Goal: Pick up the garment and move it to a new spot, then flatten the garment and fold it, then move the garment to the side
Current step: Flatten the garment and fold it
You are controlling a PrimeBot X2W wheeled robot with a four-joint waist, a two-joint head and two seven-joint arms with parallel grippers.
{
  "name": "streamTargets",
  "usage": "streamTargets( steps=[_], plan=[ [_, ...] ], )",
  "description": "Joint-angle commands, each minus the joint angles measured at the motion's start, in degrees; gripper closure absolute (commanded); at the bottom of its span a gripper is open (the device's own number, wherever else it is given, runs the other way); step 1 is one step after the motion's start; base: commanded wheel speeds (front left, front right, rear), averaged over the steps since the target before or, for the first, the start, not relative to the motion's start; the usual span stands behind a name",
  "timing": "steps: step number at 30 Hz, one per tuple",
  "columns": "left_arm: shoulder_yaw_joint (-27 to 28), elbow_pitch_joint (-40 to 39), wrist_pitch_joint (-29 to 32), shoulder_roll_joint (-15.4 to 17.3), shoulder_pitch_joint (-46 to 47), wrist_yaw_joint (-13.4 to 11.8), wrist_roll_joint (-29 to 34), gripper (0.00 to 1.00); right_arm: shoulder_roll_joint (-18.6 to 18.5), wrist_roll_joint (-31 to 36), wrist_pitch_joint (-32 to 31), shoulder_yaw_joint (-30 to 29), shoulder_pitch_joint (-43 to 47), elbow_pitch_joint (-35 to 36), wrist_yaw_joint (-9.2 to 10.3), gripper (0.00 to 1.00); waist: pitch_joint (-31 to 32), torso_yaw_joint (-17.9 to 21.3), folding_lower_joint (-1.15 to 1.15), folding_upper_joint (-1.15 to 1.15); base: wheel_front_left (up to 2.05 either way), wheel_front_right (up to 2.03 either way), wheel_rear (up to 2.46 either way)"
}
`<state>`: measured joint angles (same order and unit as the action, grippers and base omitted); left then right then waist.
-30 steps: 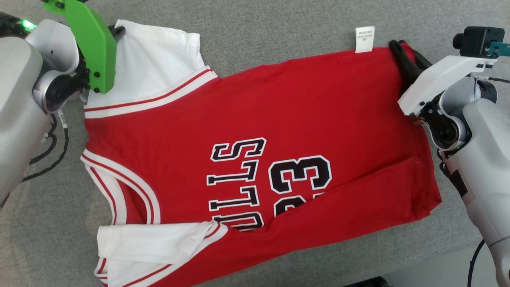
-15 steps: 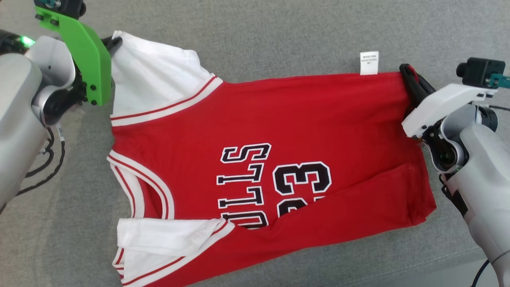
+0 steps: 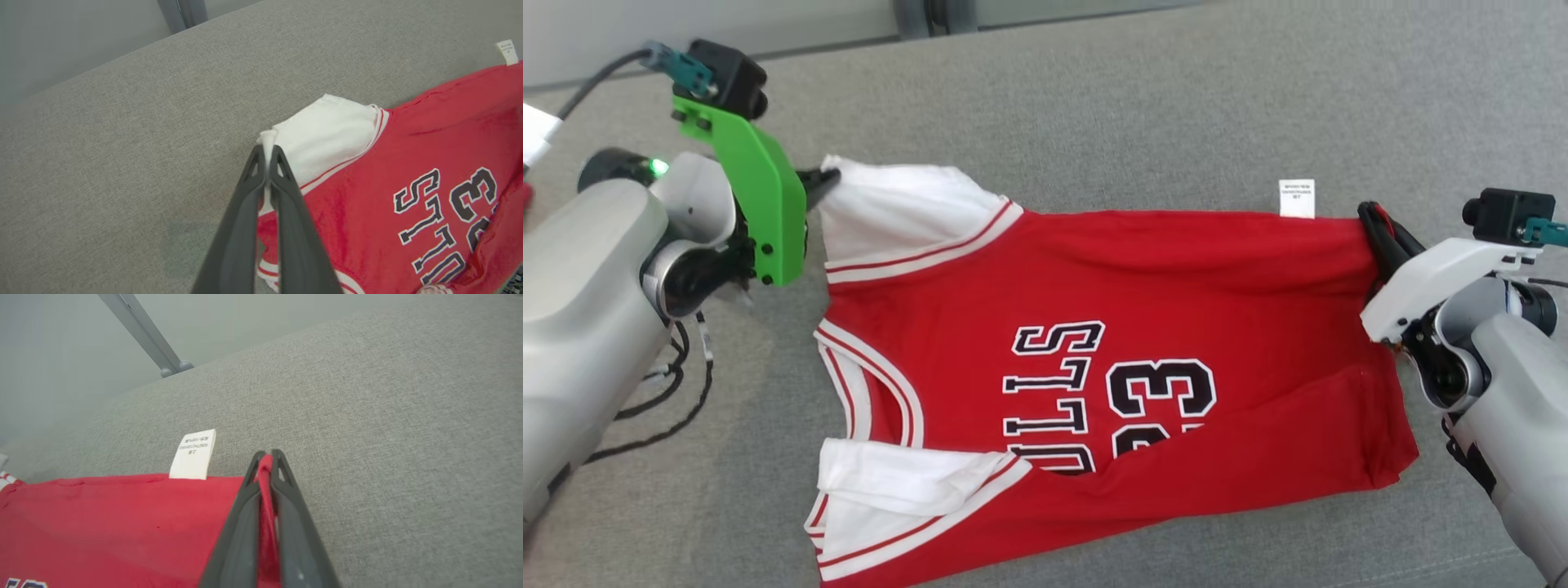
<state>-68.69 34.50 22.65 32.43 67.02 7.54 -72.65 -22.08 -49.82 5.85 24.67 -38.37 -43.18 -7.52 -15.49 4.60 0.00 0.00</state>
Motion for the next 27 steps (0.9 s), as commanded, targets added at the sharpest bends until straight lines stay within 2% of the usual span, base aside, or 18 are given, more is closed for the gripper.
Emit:
streamTargets(
  steps=[1,10,17,27],
  plan=[
    [-0.2,-0.3,1.9,1.1,-1.3,-0.1,-2.0,1.00,-0.6,-0.5,-0.1,0.5,1.3,-0.1,0.05,1.00,3.7,-1.9,0.00,0.00,0.00,0.00,0.00],
    [-1.1,-7.3,13.7,2.8,-5.0,-0.1,-11.1,1.00,-2.8,-2.0,-0.9,2.9,3.6,-1.4,0.05,1.00,7.5,-3.4,0.00,0.00,0.00,0.00,0.00],
    [-2.3,-14.7,20.9,5.4,-7.7,-1.2,-14.7,1.00,-5.1,-3.7,-2.7,5.9,4.1,-1.1,0.05,1.00,8.9,-4.2,0.00,0.00,0.00,0.00,0.00],
    [-3.2,-24.3,26.7,8.2,-11.8,-4.3,-17.8,1.00,-12.2,-7.8,-13.8,13.1,5.5,3.7,0.05,1.00,9.7,-5.1,0.00,0.00,0.00,0.00,0.00]
  ],
)
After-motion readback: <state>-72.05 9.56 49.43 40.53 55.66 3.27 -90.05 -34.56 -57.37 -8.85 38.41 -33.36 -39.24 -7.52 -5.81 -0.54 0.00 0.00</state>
